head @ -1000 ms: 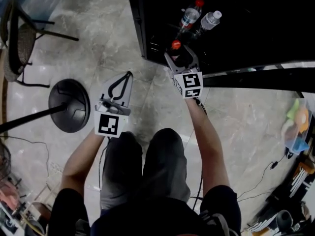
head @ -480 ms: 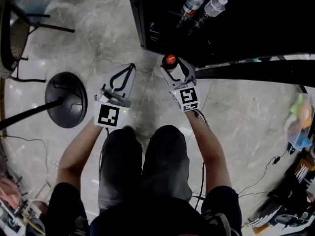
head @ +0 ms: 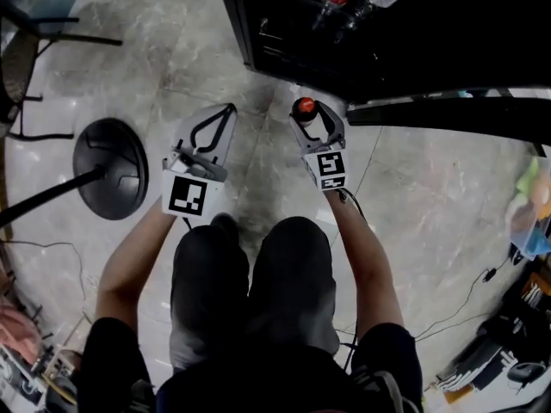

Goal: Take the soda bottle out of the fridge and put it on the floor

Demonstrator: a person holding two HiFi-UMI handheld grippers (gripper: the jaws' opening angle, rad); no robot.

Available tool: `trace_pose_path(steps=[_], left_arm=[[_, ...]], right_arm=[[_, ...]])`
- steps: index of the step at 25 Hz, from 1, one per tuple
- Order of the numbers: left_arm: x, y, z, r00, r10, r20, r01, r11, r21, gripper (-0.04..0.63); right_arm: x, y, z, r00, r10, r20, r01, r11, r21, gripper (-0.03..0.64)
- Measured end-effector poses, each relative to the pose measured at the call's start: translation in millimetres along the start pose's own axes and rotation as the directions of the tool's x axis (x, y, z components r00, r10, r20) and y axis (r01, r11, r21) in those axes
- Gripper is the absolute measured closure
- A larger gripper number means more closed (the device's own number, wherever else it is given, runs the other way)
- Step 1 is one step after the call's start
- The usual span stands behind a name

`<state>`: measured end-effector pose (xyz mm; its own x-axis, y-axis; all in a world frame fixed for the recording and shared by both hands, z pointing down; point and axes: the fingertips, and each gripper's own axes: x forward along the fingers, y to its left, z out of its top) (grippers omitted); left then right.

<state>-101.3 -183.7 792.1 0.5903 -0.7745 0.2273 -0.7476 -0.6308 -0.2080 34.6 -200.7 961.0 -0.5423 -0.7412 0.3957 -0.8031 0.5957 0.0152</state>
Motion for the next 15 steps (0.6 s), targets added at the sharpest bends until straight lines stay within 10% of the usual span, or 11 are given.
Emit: trace_pose_path(steps=[15], left_arm=[[10, -13, -37, 0.999, -0.041, -0.03, 0.043, 0.998, 0.05, 0.572]], right_arm=[[36, 6, -79, 0.999, -0.029, -0.039, 0.03, 0.999, 0.036, 0.331]])
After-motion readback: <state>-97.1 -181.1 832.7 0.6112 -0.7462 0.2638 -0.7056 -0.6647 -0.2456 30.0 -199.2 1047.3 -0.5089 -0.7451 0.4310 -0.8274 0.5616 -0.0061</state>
